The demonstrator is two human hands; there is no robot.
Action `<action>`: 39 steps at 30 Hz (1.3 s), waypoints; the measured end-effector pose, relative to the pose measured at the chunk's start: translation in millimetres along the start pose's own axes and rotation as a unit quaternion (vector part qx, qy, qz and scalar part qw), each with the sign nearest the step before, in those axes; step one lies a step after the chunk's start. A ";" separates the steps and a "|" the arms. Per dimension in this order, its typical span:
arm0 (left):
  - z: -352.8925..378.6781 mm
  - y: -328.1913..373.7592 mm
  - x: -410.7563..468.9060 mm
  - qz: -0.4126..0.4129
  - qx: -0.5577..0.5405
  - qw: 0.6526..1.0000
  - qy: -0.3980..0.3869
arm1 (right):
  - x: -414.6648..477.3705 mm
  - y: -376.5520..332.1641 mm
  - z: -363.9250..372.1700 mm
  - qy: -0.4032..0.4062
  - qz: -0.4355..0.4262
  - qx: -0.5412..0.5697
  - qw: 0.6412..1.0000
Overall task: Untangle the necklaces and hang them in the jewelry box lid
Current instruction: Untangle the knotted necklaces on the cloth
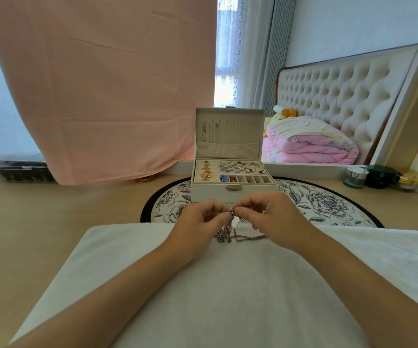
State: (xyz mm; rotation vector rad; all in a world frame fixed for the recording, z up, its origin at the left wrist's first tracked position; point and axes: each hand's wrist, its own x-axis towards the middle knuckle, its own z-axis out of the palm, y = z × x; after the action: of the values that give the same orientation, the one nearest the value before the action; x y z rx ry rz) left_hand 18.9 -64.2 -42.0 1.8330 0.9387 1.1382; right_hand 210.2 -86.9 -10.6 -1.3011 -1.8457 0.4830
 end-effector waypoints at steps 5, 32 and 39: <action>1.0 2.7 -0.5 -0.007 -0.011 1.000 0.002 | -3.2 -5.3 -1.8 -0.007 -0.072 -0.136 0.988; 2.3 10.4 -4.8 0.068 0.255 0.964 0.044 | -2.0 -18.2 4.0 -0.054 -0.081 -0.329 0.939; 2.1 14.5 1.0 -0.018 0.208 0.978 -0.002 | -3.6 -10.1 6.9 -0.026 -0.032 -0.237 0.971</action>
State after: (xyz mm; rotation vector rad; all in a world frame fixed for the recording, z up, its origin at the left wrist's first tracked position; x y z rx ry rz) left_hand 23.9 -70.1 -29.5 2.1346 1.2760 0.9649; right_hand 199.3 -93.2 -9.1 -1.5390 -2.1208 0.0342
